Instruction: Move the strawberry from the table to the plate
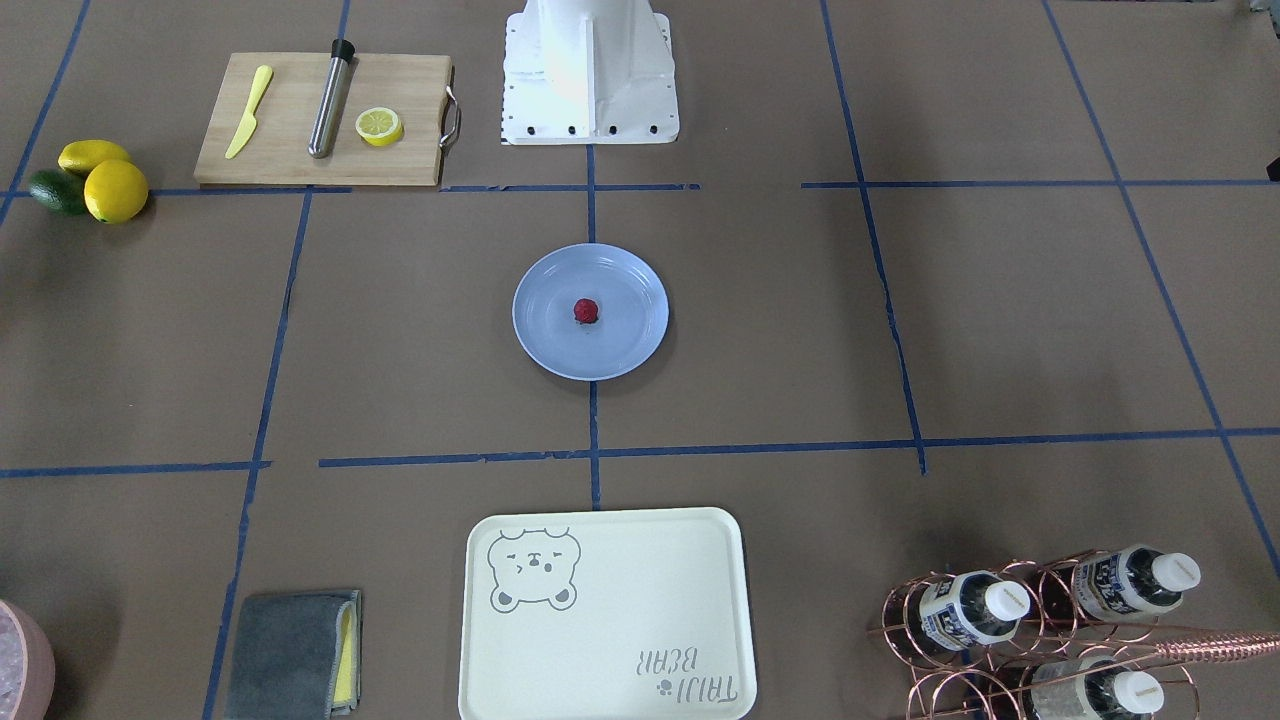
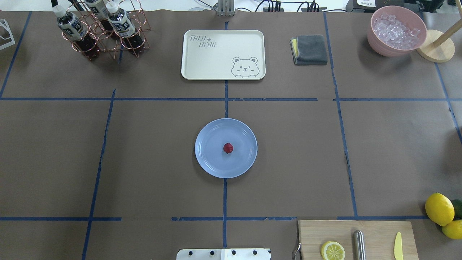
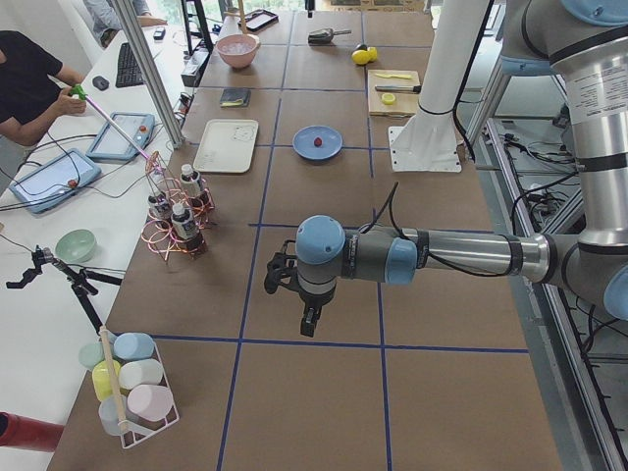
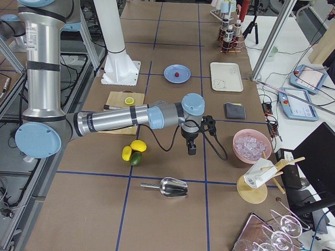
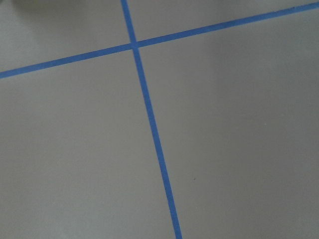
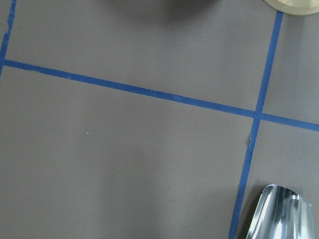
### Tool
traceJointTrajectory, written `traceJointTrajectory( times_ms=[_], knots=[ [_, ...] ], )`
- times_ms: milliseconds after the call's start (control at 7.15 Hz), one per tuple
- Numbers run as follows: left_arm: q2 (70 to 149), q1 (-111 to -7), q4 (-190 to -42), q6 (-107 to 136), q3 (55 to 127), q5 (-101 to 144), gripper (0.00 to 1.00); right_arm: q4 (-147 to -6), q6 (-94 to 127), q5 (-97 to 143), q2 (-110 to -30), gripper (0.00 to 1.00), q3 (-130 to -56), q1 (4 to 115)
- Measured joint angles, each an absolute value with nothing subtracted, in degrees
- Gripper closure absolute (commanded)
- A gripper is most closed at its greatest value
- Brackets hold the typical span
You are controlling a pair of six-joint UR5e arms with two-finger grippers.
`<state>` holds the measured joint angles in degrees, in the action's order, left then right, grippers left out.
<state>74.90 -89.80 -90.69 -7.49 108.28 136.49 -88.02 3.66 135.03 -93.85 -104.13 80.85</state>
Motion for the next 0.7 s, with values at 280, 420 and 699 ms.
traceJointTrajectory(
  times_ms=[280,420,699],
  knots=[
    [75.89,-91.02,-86.28,-7.55,108.43,136.39,0.00,-88.04,3.53,134.76,-94.54,0.00,-104.08,80.86],
    [76.60,-91.06,-85.80,-7.24,108.14,136.30,0.00,-88.06,3.46,134.95,-95.15,0.00,-104.10,80.86],
    [77.90,-90.87,-85.62,-5.86,107.01,136.64,0.00,-88.12,3.51,135.12,-96.55,0.00,-105.12,80.86]
  ],
)
